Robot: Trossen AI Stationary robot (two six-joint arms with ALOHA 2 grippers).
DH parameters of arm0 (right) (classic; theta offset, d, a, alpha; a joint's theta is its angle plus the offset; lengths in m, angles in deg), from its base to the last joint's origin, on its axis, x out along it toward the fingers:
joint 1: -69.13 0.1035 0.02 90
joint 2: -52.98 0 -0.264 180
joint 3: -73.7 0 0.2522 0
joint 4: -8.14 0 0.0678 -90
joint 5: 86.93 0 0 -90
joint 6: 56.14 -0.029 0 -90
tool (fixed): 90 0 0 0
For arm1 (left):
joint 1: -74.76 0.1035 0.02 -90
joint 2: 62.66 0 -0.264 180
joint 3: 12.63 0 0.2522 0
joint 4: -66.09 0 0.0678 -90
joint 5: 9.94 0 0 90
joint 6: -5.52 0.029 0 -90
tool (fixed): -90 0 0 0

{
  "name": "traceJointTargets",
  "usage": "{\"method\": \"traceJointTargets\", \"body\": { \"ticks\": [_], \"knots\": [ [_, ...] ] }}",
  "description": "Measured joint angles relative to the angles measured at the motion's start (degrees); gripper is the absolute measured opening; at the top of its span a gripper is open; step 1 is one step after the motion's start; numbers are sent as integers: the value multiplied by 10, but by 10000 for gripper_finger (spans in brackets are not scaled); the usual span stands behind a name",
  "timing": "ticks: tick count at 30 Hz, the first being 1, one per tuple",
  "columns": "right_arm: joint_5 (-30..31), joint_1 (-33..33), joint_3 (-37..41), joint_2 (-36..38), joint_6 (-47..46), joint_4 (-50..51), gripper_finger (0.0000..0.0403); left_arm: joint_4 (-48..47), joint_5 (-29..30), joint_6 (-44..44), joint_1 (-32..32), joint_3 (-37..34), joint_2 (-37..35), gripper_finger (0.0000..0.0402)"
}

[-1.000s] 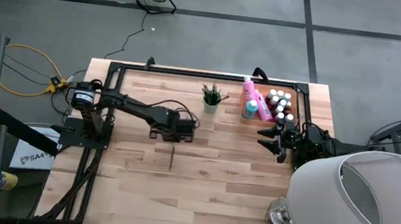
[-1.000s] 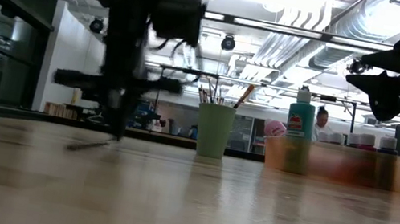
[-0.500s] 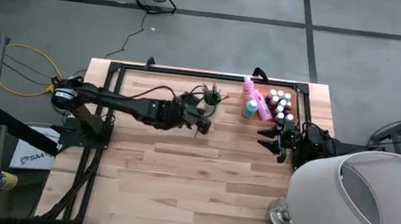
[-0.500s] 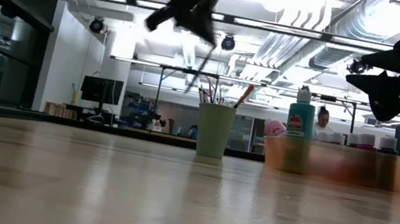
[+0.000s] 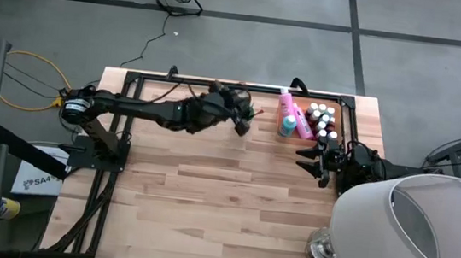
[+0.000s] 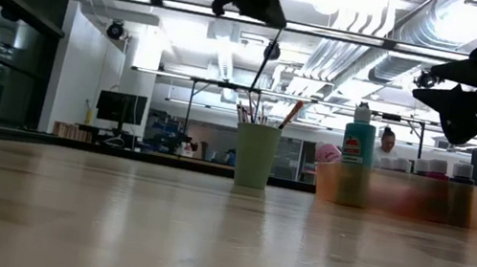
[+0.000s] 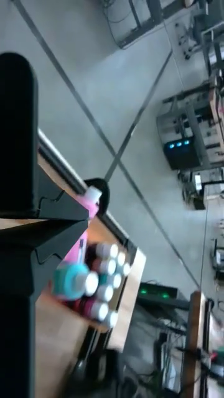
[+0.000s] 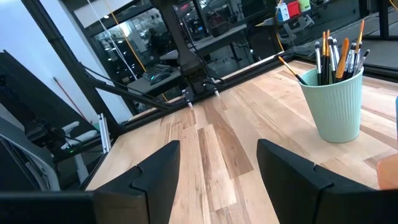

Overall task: Pick & Place Paint Supplies
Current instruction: Put the silver paintbrush into the green cup

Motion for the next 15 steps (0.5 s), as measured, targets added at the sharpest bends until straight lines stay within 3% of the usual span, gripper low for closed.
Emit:
{"method": "traceJointTargets", "body": {
  "ticks": [15],
  "knots": [
    [0,0,0,0,0,0,207,132,-197,52,106,0,80,0]
  ]
}}
